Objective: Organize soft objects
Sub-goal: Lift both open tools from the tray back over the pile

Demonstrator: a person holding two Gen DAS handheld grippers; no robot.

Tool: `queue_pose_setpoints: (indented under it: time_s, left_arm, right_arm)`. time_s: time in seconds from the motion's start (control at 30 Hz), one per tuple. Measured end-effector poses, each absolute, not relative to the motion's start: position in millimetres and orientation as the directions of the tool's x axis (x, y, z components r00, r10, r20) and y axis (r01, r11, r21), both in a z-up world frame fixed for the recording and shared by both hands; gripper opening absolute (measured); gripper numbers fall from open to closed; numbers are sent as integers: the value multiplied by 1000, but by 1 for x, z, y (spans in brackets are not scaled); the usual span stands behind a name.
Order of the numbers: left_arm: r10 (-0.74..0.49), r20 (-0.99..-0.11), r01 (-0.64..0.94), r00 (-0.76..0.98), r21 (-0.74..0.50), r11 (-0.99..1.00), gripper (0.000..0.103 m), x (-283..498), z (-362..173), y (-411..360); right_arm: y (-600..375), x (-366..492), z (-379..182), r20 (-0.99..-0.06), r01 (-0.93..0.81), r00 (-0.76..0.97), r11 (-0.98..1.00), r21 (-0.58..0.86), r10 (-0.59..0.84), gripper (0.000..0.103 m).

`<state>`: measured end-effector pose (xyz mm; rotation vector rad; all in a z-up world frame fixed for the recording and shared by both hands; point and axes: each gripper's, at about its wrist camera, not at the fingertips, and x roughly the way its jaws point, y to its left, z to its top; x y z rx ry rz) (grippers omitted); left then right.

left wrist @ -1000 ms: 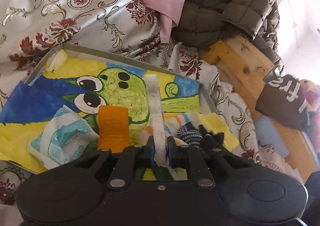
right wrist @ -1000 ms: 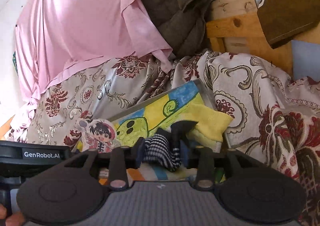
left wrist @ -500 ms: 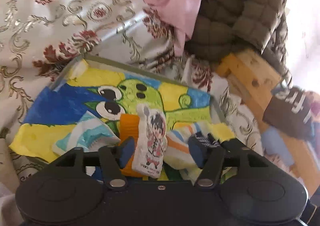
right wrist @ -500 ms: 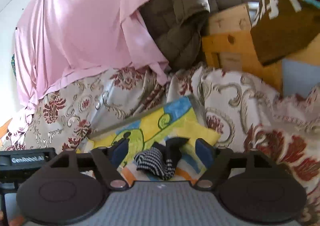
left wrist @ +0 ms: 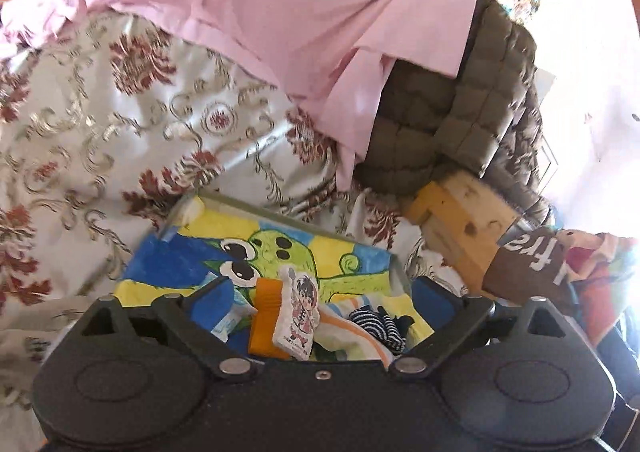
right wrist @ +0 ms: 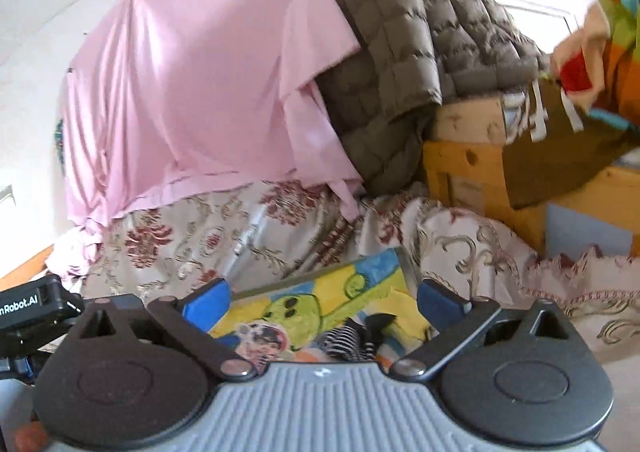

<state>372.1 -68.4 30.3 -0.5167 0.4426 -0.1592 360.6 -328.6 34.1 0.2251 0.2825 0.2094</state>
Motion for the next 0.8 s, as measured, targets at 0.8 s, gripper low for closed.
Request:
queue_pose_setpoints:
  time_s: [0.8]
  left_arm:
    - [-134, -296, -2, 946, -416, 909, 102, 208, 58, -41]
  right_arm:
    - [-294, 211, 31, -163, -123, 975, 980, 158, 149, 103]
